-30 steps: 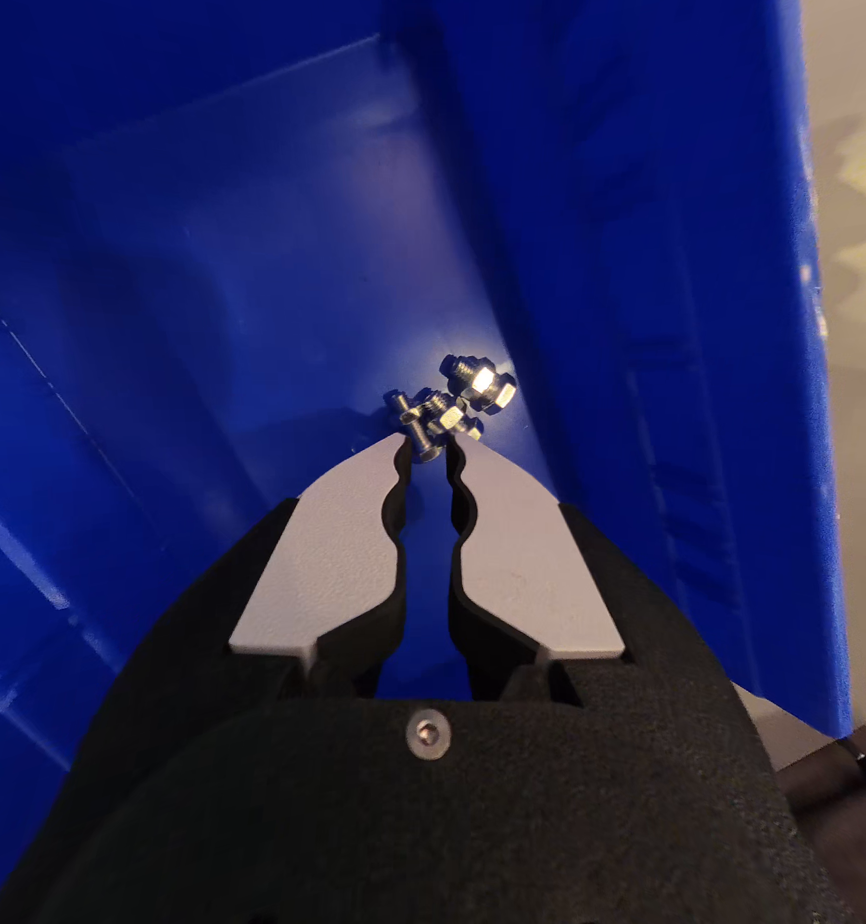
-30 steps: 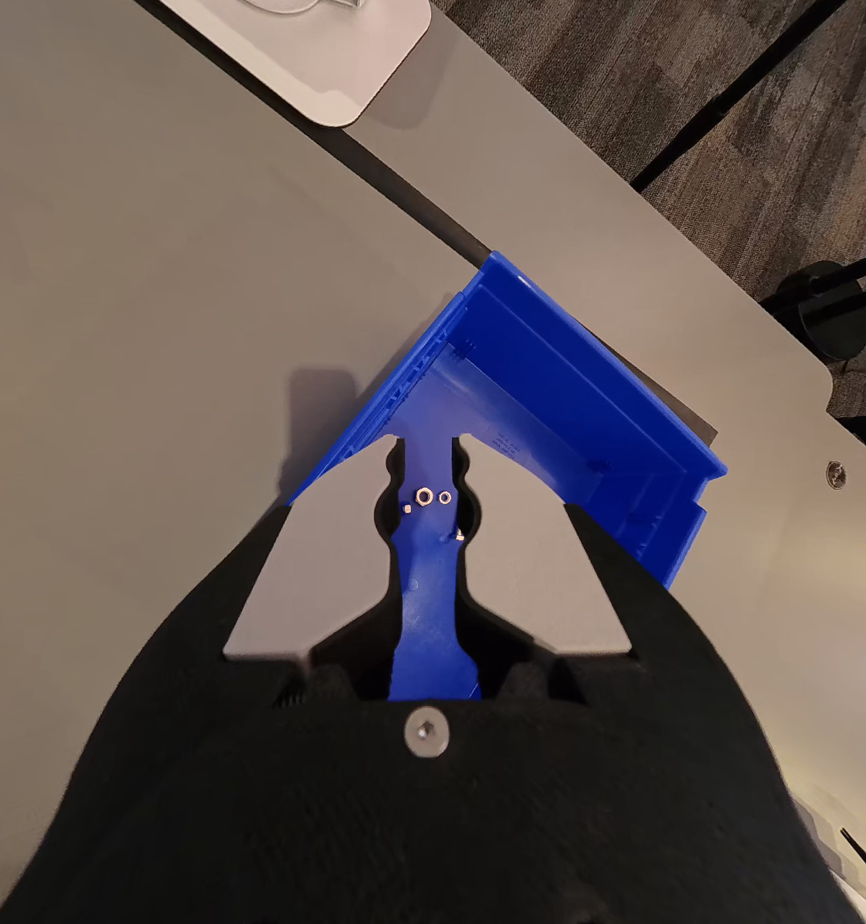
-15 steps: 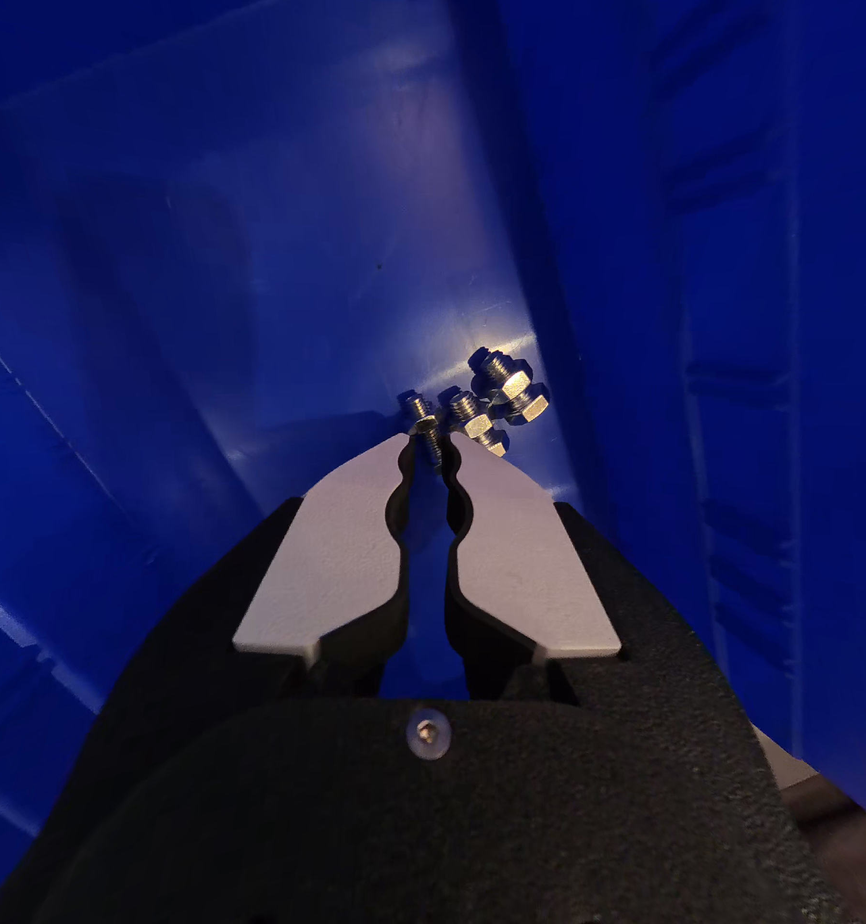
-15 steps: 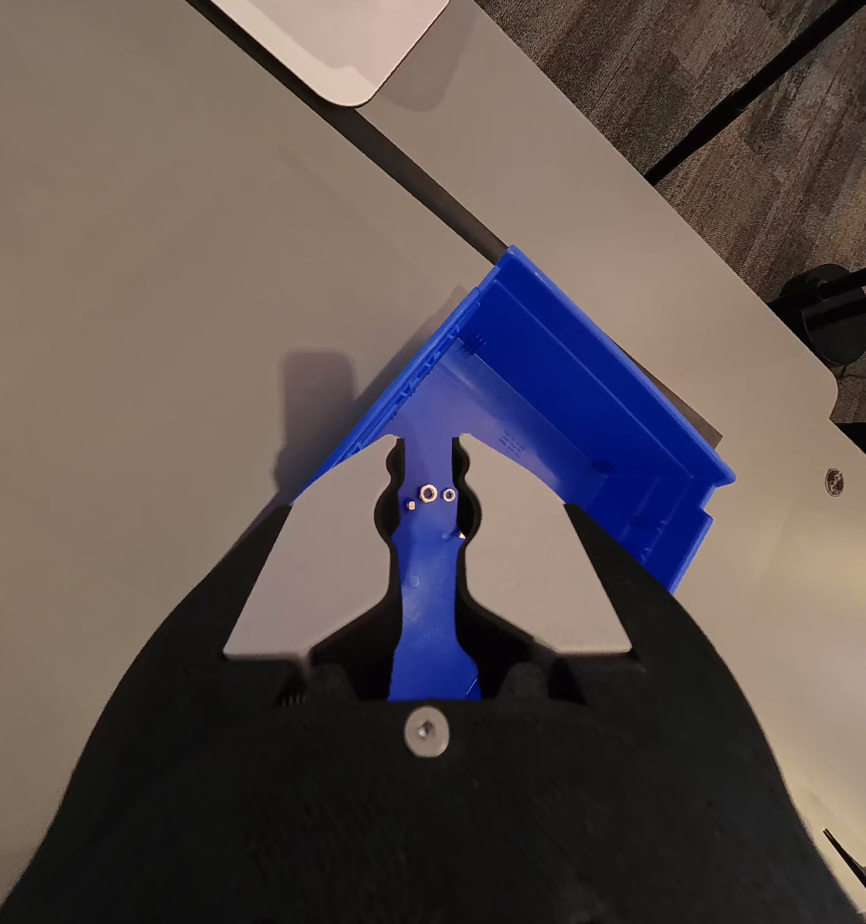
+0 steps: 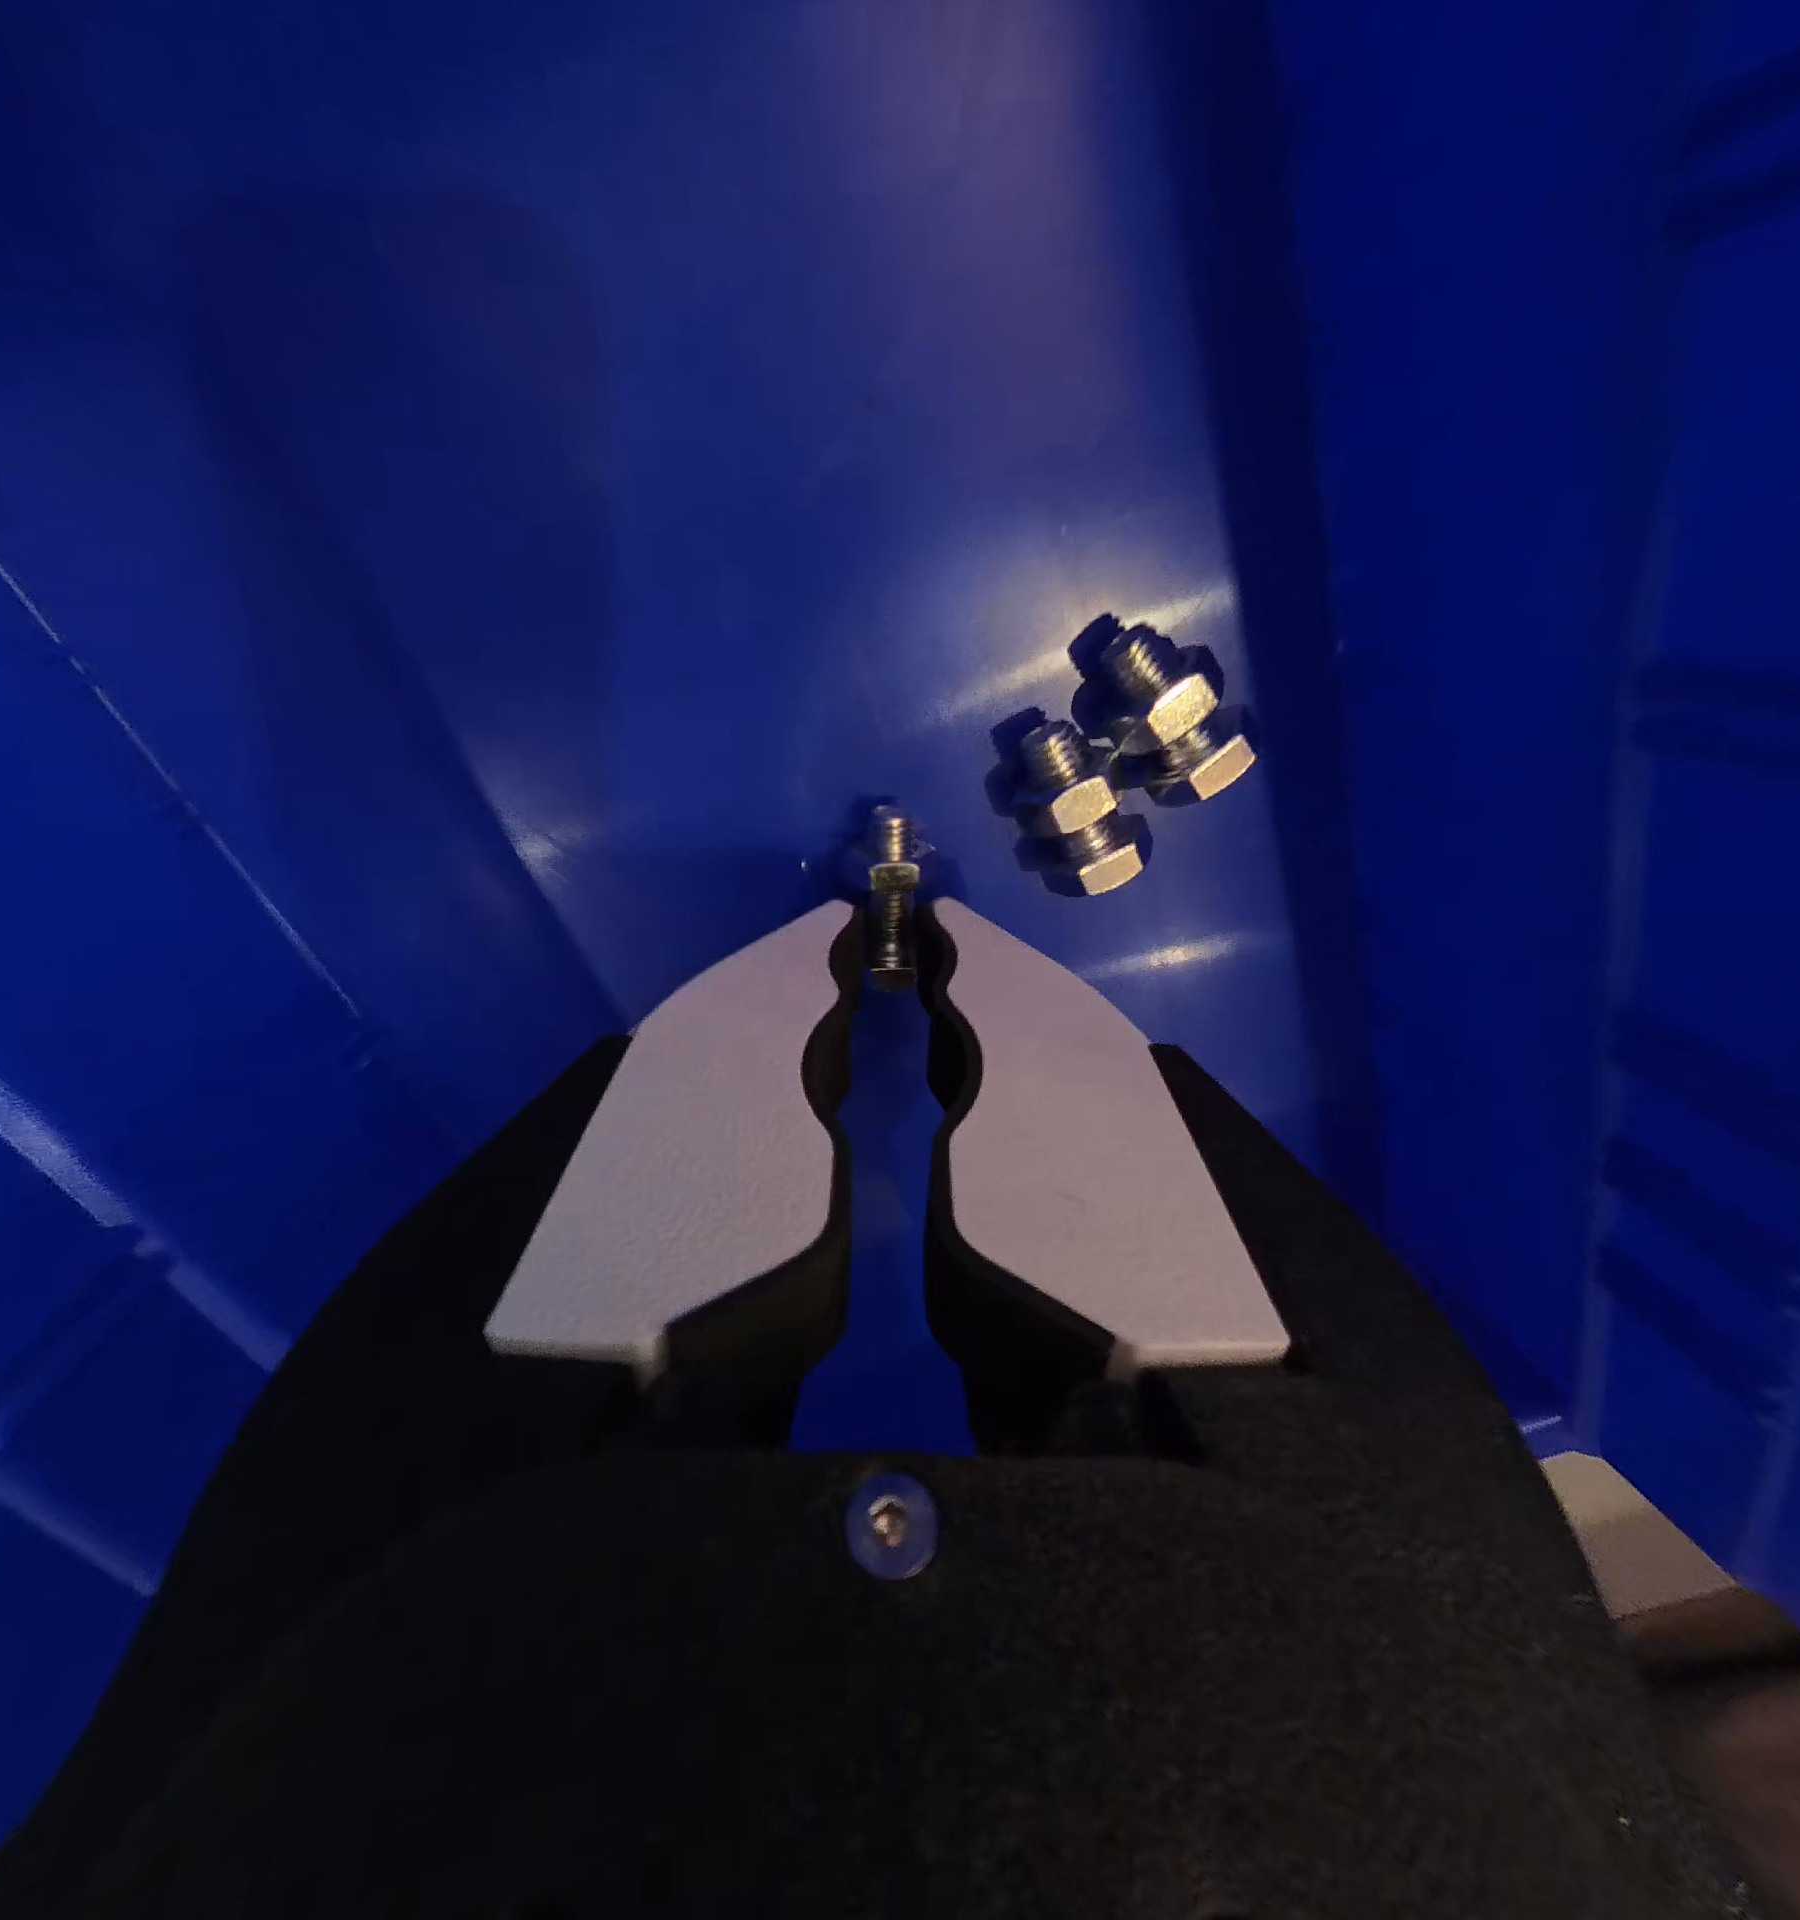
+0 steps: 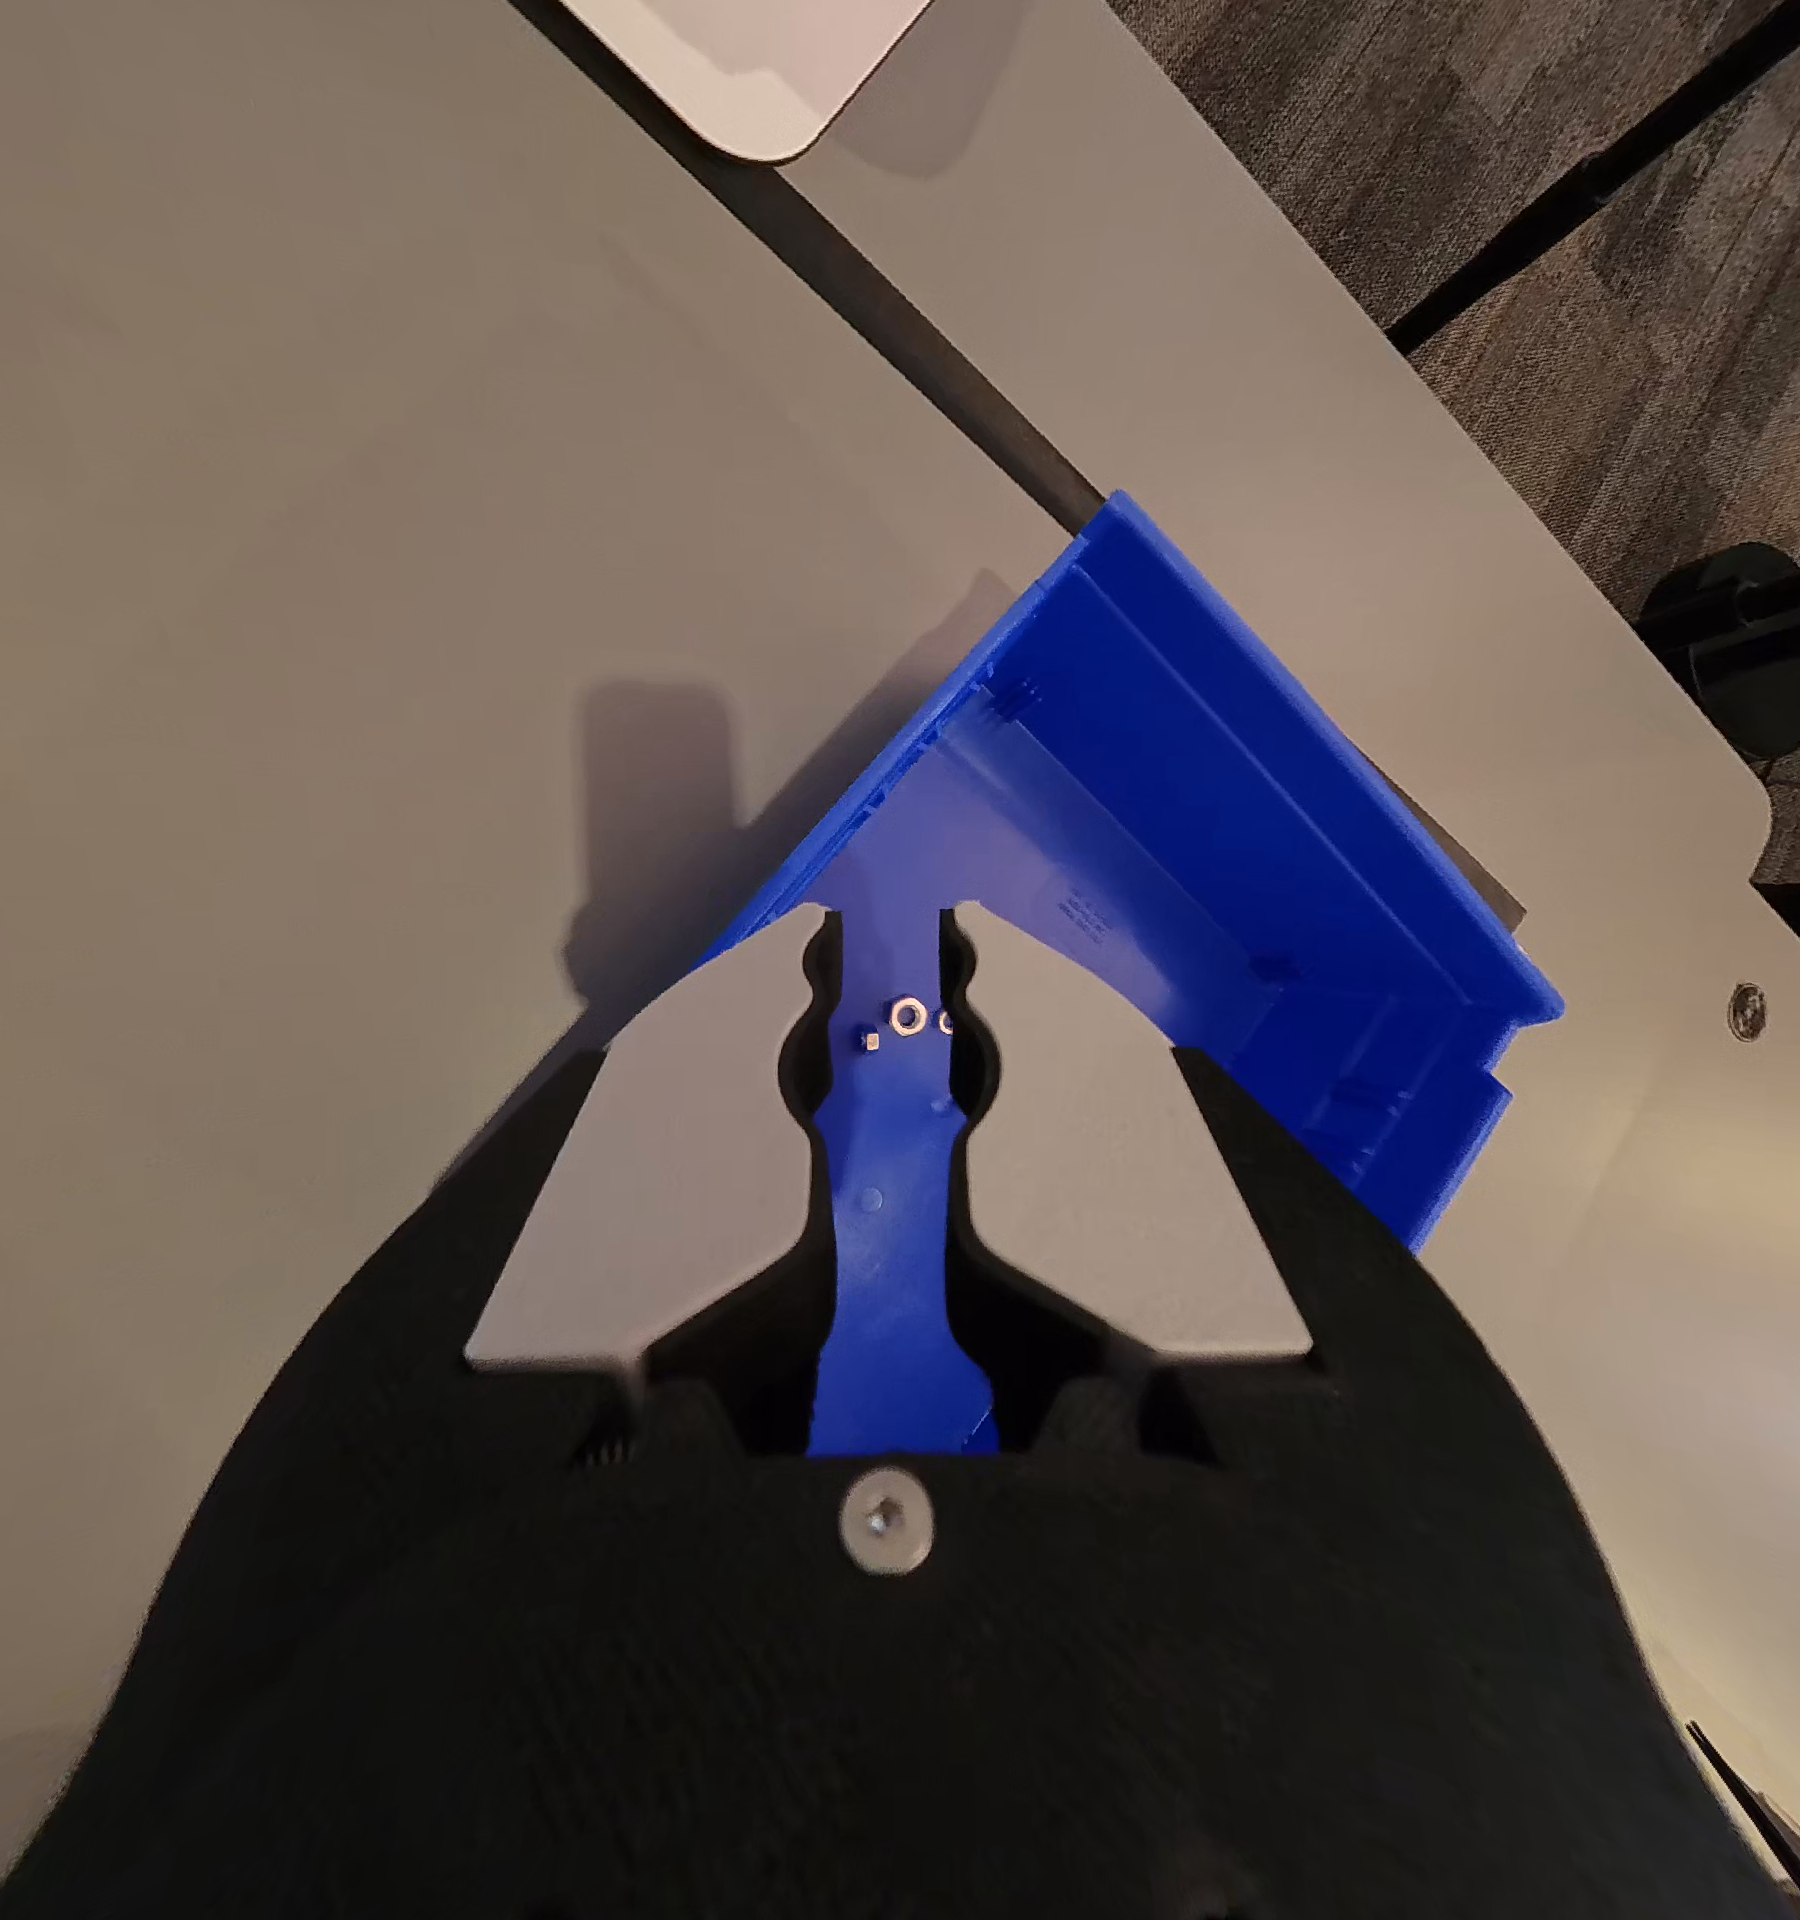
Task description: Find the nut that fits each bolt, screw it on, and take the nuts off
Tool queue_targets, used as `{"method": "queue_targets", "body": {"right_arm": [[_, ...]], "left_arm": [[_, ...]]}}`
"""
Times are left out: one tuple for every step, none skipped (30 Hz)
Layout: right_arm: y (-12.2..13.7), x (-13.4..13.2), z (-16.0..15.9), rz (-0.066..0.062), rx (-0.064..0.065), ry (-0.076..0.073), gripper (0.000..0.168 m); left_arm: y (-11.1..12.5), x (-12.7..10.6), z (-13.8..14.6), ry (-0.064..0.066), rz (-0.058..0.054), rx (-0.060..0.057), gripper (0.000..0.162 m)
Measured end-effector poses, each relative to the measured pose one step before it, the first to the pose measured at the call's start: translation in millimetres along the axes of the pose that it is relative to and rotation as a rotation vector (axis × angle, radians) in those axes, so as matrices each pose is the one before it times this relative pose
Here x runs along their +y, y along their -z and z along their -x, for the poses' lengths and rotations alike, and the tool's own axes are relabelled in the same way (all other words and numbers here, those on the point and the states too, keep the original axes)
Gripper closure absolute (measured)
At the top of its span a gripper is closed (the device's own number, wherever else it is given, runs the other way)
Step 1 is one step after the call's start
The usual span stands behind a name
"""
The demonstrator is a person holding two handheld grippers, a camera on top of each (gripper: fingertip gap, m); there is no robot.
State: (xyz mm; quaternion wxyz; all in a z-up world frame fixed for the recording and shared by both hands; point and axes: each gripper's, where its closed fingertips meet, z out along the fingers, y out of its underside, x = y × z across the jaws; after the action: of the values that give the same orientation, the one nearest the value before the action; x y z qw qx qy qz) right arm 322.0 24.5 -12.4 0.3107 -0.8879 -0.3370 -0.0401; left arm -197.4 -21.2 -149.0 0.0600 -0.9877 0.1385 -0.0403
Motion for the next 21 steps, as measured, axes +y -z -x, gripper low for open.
{"method": "queue_targets", "body": {"right_arm": [[-0.19, 0.10, 0.20, 0.0014, 0.0005, 0.0017, 0.149], [-0.08, 0.05, 0.15, 0.0010, 0.0009, 0.0021, 0.149], [-0.20, -0.19, 0.33, 0.0006, 0.0002, 0.0023, 0.149], [-0.16, -0.17, 0.43, 0.0004, -0.0002, 0.0024, 0.149], [-0.15, -0.15, 0.38, 0.0005, 0.0002, 0.0023, 0.149], [0.03, -0.27, 0.23, -0.0001, 0.0015, 0.0020, 0.149], [0.56, -0.60, -0.23, -0.0020, 0.0044, 0.0022, 0.150], [1.21, -1.32, -0.69, -0.0060, 0.0088, 0.0023, 0.150], [2.43, -2.26, -1.32, -0.0105, 0.0138, 0.0015, 0.151], [4.03, -3.68, -2.00, -0.0168, 0.0234, 0.0055, 0.154], [6.18, -6.07, -2.60, -0.0300, 0.0350, 0.0114, 0.155], [8.14, -9.28, -1.62, -0.0486, 0.0345, 0.0136, 0.155], [9.48, -12.70, 0.96, -0.0679, 0.0219, 0.0121, 0.155], [10.03, -16.17, 4.59, -0.0868, 0.0021, 0.0101, 0.155], [9.86, -19.54, 9.71, -0.1066, -0.0273, 0.0101, 0.155], [8.76, -22.39, 15.10, -0.1239, -0.0576, 0.0078, 0.154], [6.88, -23.58, 19.56, -0.1305, -0.0831, 0.0014, 0.154], [4.06, -22.65, 22.89, -0.1265, -0.1041, -0.0081, 0.154], [0.99, -20.31, 25.03, -0.1179, -0.1193, -0.0126, 0.153], [-2.10, -16.82, 24.83, -0.1043, -0.1217, -0.0138, 0.153], [-4.32, -12.31, 20.62, -0.0855, -0.1026, -0.0204, 0.153]], "left_arm": [[0.01, -1.11, -0.67, 0.0061, -0.0051, 0.0049, 0.153], [-0.82, -0.13, -0.16, -0.0037, 0.0043, 0.0008, 0.154], [0.36, -2.57, 1.04, -0.0154, -0.0139, -0.0096, 0.154], [0.46, -2.34, 2.17, -0.0152, -0.0135, -0.0155, 0.154], [1.53, -1.55, 1.87, -0.0060, -0.0094, -0.0086, 0.154], [4.35, -3.13, 2.15, -0.0004, -0.0265, -0.0050, 0.154], [8.01, -5.59, 2.09, 0.0070, -0.0491, -0.0012, 0.154], [11.57, -7.24, 0.89, 0.0109, -0.0634, 0.0080, 0.154], [14.43, -9.62, -0.90, 0.0047, -0.0799, 0.0150, 0.154], [16.86, -13.88, -2.56, -0.0036, -0.1036, 0.0164, 0.154], [18.74, -19.39, -6.01, -0.0074, -0.1326, 0.0243, 0.154], [18.23, -23.03, -12.23, -0.0178, -0.1446, 0.0478, 0.155], [15.32, -24.04, -20.74, -0.0384, -0.1431, 0.0803, 0.155], [10.50, -22.32, -27.38, -0.0498, -0.1267, 0.1033, 0.155], [4.49, -19.19, -30.55, -0.0515, -0.0988, 0.1129, 0.154], [-1.27, -16.30, -29.94, -0.0471, -0.0781, 0.1064, 0.155], [-5.86, -13.35, -27.45, -0.0382, -0.0666, 0.0934, 0.155], [-9.56, -10.58, -24.62, -0.0266, -0.0608, 0.0832, 0.155], [-12.29, -6.83, -22.33, -0.0123, -0.0521, 0.0794, 0.155], [-13.79, -2.01, -19.75, 0.0000, -0.0303, 0.0762, 0.155], [-13.84, 1.42, -15.94, 0.0066, -0.0122, 0.0626, 0.155]]}}
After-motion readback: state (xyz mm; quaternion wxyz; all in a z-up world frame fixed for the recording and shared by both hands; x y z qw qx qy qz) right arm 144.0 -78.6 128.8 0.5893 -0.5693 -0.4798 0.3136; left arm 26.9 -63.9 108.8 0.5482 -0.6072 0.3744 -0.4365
